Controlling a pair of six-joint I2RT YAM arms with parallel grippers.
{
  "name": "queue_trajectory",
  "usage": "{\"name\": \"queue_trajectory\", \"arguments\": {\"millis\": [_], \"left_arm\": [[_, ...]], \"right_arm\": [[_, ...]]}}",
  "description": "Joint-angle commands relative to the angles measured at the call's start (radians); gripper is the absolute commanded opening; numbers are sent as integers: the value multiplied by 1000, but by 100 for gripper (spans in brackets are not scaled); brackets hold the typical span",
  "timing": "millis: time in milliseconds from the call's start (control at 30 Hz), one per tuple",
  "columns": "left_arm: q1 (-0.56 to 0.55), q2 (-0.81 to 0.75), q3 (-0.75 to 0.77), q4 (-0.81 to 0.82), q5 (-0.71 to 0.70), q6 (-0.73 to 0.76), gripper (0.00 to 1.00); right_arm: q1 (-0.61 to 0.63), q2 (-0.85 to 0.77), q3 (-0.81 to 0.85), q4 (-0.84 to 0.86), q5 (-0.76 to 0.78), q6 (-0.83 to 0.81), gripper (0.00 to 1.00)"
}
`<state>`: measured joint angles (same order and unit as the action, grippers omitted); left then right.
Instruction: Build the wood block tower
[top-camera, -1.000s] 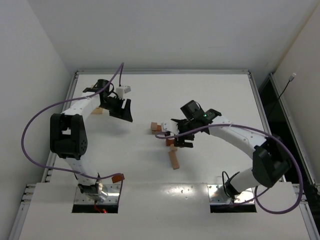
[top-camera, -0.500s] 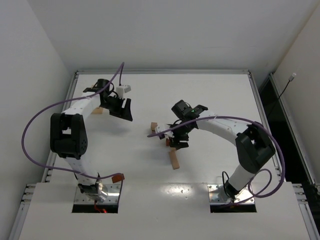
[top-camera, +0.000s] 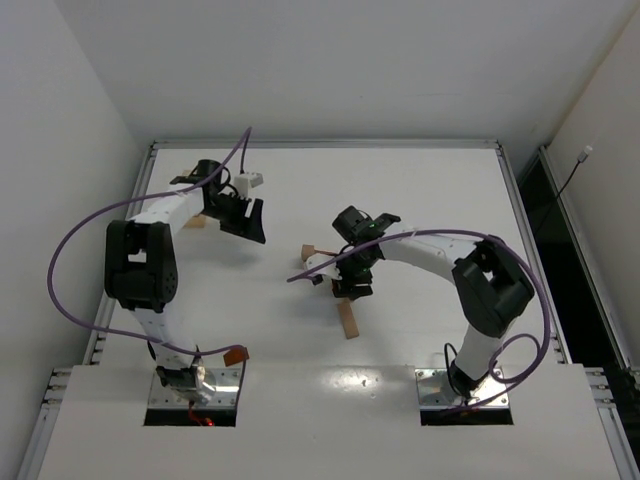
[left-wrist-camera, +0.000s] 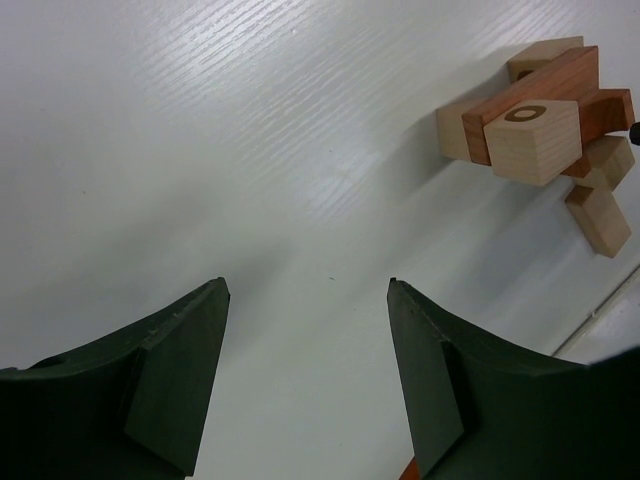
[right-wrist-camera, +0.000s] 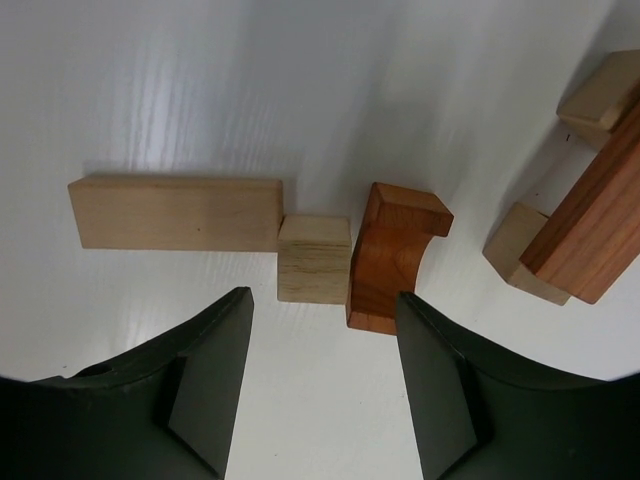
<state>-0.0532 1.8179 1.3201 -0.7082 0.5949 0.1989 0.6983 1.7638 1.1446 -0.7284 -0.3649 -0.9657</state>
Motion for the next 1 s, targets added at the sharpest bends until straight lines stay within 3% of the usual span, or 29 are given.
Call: {"name": "queue_trajectory", "arguments": {"millis": [0,967], "left_arm": [[1,12,44,24,9,13,61],[29,60,13,61,37,31,61]], "right_arm": [[15,11,37,47,15,5,55],[43,72,27,0,37,27,49]]}}
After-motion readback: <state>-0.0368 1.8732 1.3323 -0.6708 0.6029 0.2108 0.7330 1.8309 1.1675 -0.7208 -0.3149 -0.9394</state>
